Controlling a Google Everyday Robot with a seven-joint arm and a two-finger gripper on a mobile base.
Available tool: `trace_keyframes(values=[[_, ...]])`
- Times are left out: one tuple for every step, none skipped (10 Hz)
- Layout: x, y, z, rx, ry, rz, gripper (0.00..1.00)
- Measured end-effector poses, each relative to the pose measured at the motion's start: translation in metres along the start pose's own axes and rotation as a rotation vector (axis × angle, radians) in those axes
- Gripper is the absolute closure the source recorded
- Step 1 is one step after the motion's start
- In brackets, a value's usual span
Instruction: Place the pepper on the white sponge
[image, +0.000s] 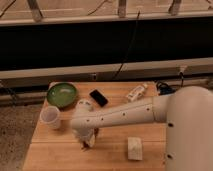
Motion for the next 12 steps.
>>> trace_keyframes(values=[[-0.001, 0.001, 0.001, 0.000, 0.002, 0.006, 0.45], [-0.001, 0.001, 0.001, 0.000, 0.005, 0.010, 0.52], [0.000, 0.003, 0.000, 0.000, 0.013, 0.015, 0.64], [0.004, 0.007, -0.006, 0.003, 0.020, 0.021, 0.73], [0.008, 0.012, -0.011, 0.002, 0.024, 0.026, 0.82], [0.010, 0.016, -0.014, -0.003, 0.029, 0.029, 0.95], [0.009, 0.016, -0.014, -0.002, 0.033, 0.028, 0.99], [0.012, 0.016, -0.017, 0.003, 0.036, 0.031, 1.00], [0.019, 0.023, -0.027, 0.002, 0.044, 0.036, 1.00], [0.024, 0.028, -0.035, 0.002, 0.048, 0.039, 1.00], [0.028, 0.034, -0.039, 0.001, 0.053, 0.046, 1.00], [0.030, 0.036, -0.041, -0.002, 0.056, 0.047, 1.00]])
